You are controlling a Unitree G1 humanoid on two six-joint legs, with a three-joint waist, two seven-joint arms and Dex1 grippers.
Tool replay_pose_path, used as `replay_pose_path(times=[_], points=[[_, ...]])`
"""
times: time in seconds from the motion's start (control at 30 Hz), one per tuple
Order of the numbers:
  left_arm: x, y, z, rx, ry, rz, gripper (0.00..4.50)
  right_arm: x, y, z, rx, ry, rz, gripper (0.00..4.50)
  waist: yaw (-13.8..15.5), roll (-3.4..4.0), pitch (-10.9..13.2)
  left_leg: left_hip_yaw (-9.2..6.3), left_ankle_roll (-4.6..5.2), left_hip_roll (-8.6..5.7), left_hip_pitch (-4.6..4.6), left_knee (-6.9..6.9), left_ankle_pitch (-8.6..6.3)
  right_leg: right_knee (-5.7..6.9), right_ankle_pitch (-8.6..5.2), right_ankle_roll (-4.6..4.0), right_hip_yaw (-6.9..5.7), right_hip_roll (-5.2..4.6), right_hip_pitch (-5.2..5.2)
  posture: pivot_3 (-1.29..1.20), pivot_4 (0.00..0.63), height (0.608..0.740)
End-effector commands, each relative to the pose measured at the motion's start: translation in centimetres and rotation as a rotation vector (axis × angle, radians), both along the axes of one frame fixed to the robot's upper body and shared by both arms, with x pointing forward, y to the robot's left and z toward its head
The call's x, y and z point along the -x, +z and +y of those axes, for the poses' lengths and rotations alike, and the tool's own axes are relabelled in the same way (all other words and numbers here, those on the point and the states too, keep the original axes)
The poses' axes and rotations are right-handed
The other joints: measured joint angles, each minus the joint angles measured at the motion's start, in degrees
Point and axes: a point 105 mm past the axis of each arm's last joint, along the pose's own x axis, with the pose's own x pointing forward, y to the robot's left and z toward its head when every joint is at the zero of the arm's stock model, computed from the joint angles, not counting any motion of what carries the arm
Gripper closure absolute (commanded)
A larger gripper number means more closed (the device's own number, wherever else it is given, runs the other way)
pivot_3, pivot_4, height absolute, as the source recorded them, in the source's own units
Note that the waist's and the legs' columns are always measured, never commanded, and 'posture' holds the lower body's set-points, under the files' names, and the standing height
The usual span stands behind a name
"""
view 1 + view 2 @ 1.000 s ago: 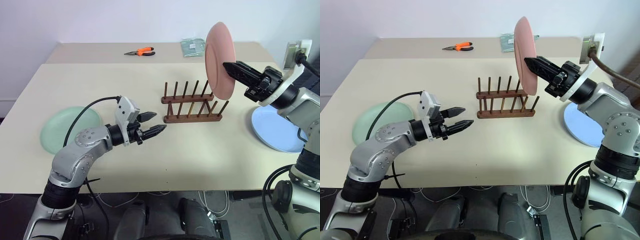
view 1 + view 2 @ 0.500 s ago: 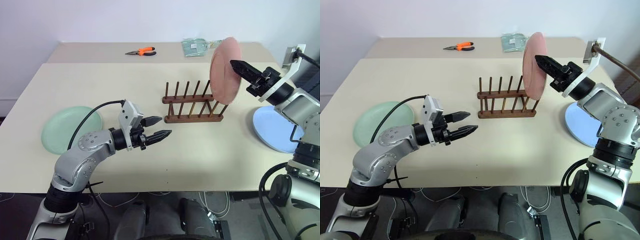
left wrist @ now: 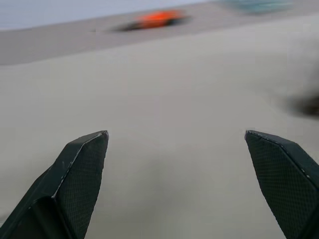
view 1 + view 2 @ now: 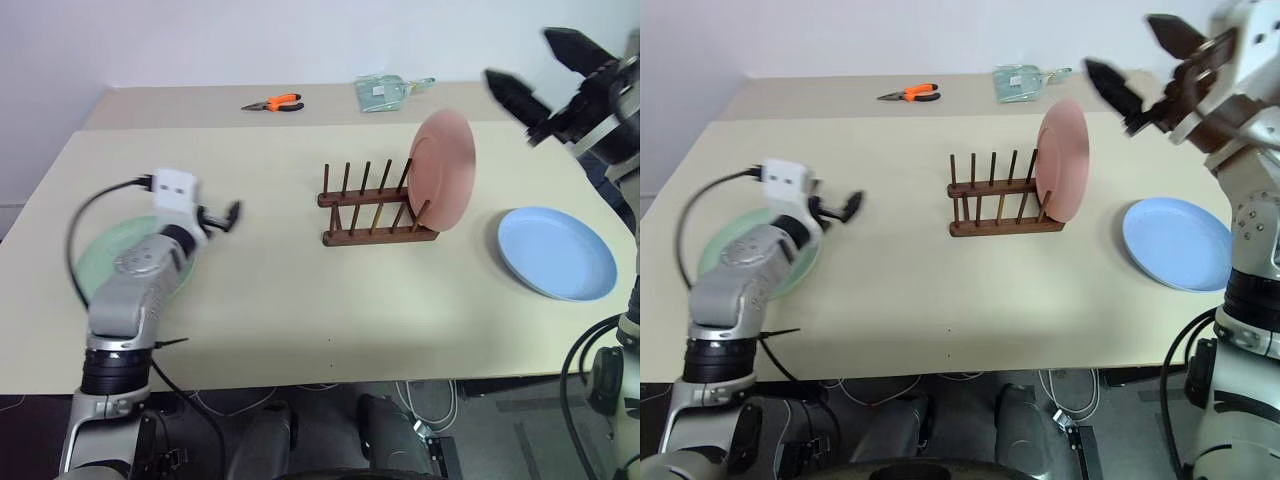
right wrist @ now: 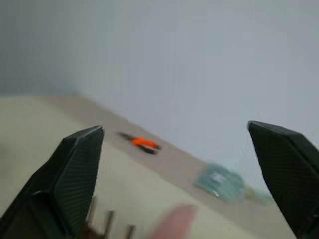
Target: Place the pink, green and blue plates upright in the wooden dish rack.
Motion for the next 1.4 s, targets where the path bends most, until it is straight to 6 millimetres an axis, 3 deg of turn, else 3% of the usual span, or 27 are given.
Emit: replay_pose_path(times=[0.03, 0.27, 0.5, 0.6, 0.77, 0.87, 0.9, 1.03, 1.13, 1.23, 1.4], points=[[1.5, 1.0, 5.9, -0.019, 0.284, 0.001, 0.00, 2.8, -4.6, 5.6, 0.223, 0.237, 0.075, 0.04, -0.1, -0.09, 0.0, -0.01, 0.00, 0.00, 0.00, 0.00, 0.00, 0.00, -0.07, 0.12, 0.00, 0.00, 0.00, 0.00, 0.150, 0.740], [5.6, -0.7, 9.1, 0.150, 0.395, 0.079, 0.00, 3.9, -10.1, 10.0, 0.303, 0.394, 0.169, 0.04, 0.5, -0.20, 0.0, -0.08, -0.03, -0.06, -0.06, 0.08, 0.00, 0.04, 0.04, -0.06, -0.01, -0.07, -0.02, 0.00, 0.150, 0.740], [8.7, -4.1, 8.6, 0.366, 0.379, 0.189, 0.00, 4.3, -12.5, 11.5, 0.309, 0.443, 0.209, 0.04, 0.4, -0.26, 0.0, -0.14, -0.07, -0.06, -0.04, 0.08, 0.02, 0.10, 0.04, -0.08, -0.06, -0.06, -0.03, 0.00, 0.150, 0.740], [9.5, -5.6, 9.0, 0.401, 0.433, 0.230, 0.80, 4.1, -12.8, 11.5, 0.309, 0.435, 0.214, 0.00, 0.3, -0.29, 0.0, -0.15, -0.08, -0.05, -0.02, 0.07, 0.02, 0.11, 0.04, -0.08, -0.08, -0.05, -0.02, 0.00, 0.150, 0.740], [8.6, -6.0, 7.3, 0.438, 0.356, 0.201, 3.33, 3.8, -13.6, 11.0, 0.324, 0.397, 0.224, 0.00, 0.5, -0.28, 0.0, -0.15, -0.09, -0.05, -0.01, 0.06, 0.02, 0.11, 0.03, -0.09, -0.08, -0.05, -0.01, 0.00, 0.150, 0.740], [7.8, -5.1, 6.6, 0.409, 0.304, 0.159, 3.33, 3.8, -13.7, 10.9, 0.327, 0.386, 0.223, 0.00, 0.5, -0.29, 0.0, -0.14, -0.10, -0.06, -0.02, 0.08, 0.02, 0.10, 0.03, -0.09, -0.08, -0.05, 0.01, 0.00, 0.150, 0.740], [7.5, -4.5, 6.5, 0.397, 0.289, 0.117, 3.09, 3.7, -13.8, 10.8, 0.327, 0.380, 0.223, 0.00, 0.5, -0.30, 0.0, -0.14, -0.10, -0.06, -0.01, 0.08, 0.02, 0.10, 0.03, -0.09, -0.08, -0.05, 0.01, 0.00, 0.150, 0.740], [7.6, -2.2, 7.7, 0.360, 0.335, -0.038, 1.59, 3.7, -13.8, 10.7, 0.325, 0.370, 0.221, 0.00, 0.3, -0.31, 0.0, -0.14, -0.10, -0.05, -0.02, 0.05, 0.01, 0.09, 0.03, -0.10, -0.07, -0.05, -0.01, 0.00, 0.150, 0.740], [8.8, -1.2, 11.0, 0.284, 0.537, -0.092, 0.03, 3.7, -14.0, 10.7, 0.325, 0.370, 0.226, 0.00, 0.2, -0.32, 0.0, -0.13, -0.10, -0.03, -0.02, 0.03, 0.01, 0.09, 0.04, -0.11, -0.07, -0.04, -0.04, 0.00, 0.150, 0.740], [10.3, -1.4, 13.6, 0.271, 0.734, -0.092, 0.01, 3.6, -14.2, 10.6, 0.328, 0.370, 0.231, 0.00, 0.3, -0.32, 0.0, -0.13, -0.10, -0.03, -0.02, 0.03, 0.01, 0.09, 0.04, -0.11, -0.07, -0.04, -0.04, 0.00, 0.150, 0.740], [10.1, -4.1, 12.6, 0.334, 0.707, 0.058, 0.01, 3.5, -14.3, 10.7, 0.329, 0.377, 0.224, 0.00, 0.8, -0.35, -0.1, -0.15, -0.09, -0.07, -0.02, 0.07, 0.02, 0.08, 0.04, -0.10, -0.08, -0.05, 0.01, 0.00, 0.150, 0.740]])
